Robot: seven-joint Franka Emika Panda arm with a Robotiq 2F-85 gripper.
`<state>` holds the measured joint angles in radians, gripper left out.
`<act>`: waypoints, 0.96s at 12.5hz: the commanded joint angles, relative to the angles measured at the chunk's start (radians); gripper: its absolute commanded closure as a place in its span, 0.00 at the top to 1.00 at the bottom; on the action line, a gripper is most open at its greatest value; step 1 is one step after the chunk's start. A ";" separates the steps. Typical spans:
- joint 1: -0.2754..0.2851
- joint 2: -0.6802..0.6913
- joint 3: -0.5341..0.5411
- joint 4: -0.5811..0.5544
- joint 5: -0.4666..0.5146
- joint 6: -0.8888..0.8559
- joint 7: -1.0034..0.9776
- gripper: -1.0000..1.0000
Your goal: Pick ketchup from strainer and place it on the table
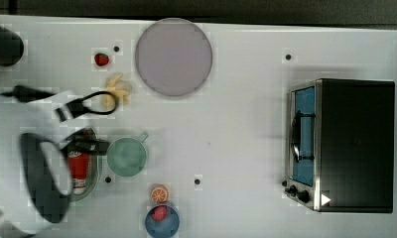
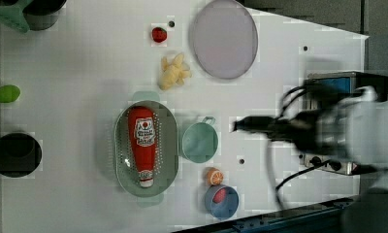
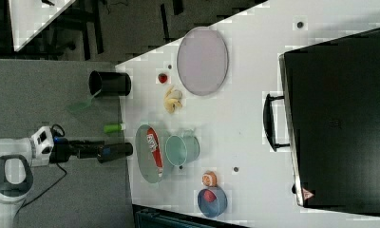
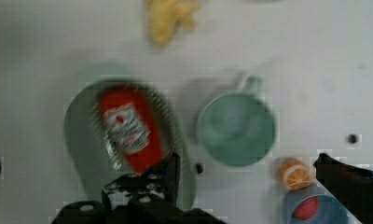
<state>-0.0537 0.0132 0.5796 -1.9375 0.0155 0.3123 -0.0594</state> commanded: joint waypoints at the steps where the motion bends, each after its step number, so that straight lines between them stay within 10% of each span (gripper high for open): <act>1: -0.007 0.056 0.086 -0.003 -0.004 0.082 0.030 1.00; 12: 0.017 0.373 0.151 -0.252 -0.123 0.711 0.071 1.00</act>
<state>-0.0166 0.3689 0.7285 -2.1895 -0.0763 1.0039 -0.0460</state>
